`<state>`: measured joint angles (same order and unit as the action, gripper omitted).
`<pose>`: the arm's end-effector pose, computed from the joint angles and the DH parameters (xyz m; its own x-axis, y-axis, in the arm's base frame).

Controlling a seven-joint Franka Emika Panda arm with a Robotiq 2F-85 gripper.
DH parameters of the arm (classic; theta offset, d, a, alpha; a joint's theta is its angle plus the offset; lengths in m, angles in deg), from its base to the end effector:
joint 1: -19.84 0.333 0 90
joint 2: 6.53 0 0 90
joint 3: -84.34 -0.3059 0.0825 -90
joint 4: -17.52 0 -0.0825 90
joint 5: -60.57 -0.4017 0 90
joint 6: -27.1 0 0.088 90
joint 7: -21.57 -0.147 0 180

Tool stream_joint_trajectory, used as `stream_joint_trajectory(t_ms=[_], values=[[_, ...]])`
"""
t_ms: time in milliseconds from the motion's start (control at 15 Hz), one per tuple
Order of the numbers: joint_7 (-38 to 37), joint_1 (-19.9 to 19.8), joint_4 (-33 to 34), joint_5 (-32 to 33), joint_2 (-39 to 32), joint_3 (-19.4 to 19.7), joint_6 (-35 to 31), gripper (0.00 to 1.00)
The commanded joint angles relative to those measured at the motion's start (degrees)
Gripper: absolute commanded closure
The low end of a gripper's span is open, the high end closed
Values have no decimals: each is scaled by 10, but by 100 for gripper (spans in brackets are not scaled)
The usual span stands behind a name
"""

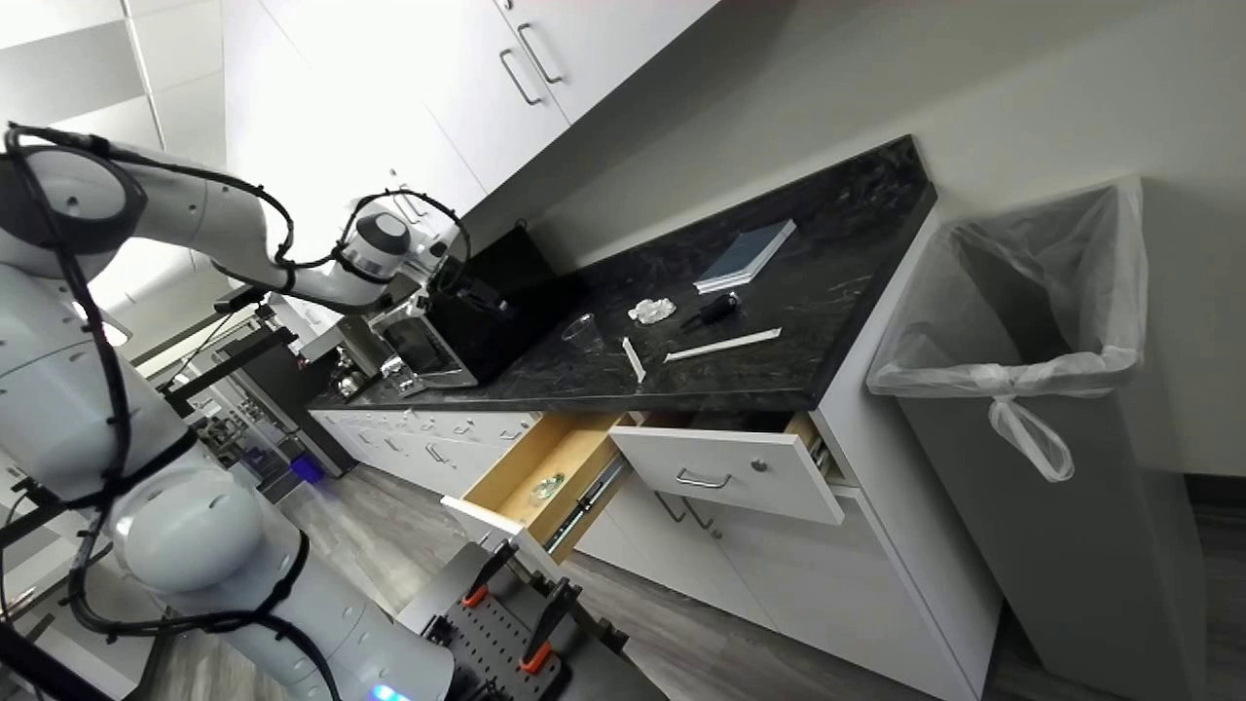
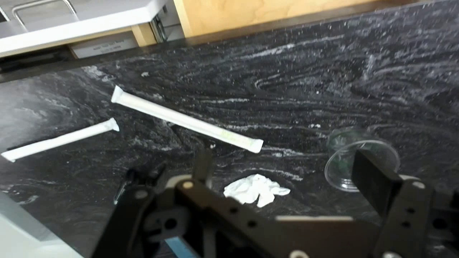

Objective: Move the plastic object to the right.

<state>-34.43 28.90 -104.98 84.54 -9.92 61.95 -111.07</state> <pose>0.5132 0.2977 0.3445 0.9263 -0.1331 0.3526 -0.1536 -0.9877 0.0308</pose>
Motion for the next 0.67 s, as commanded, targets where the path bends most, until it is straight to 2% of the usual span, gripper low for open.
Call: stream_joint_trajectory(t_ms=[0, 67, 200, 467, 600], values=[[-66, 44, 114, 69, -121, 59, -11, 0], [-38, 51, 50, 37, -57, 64, -7, 0], [-41, 66, 90, 45, -104, 87, -11, 0], [-40, 72, 109, 45, -121, 91, -12, 0], [-22, 78, 135, 23, -148, 98, -17, 0]])
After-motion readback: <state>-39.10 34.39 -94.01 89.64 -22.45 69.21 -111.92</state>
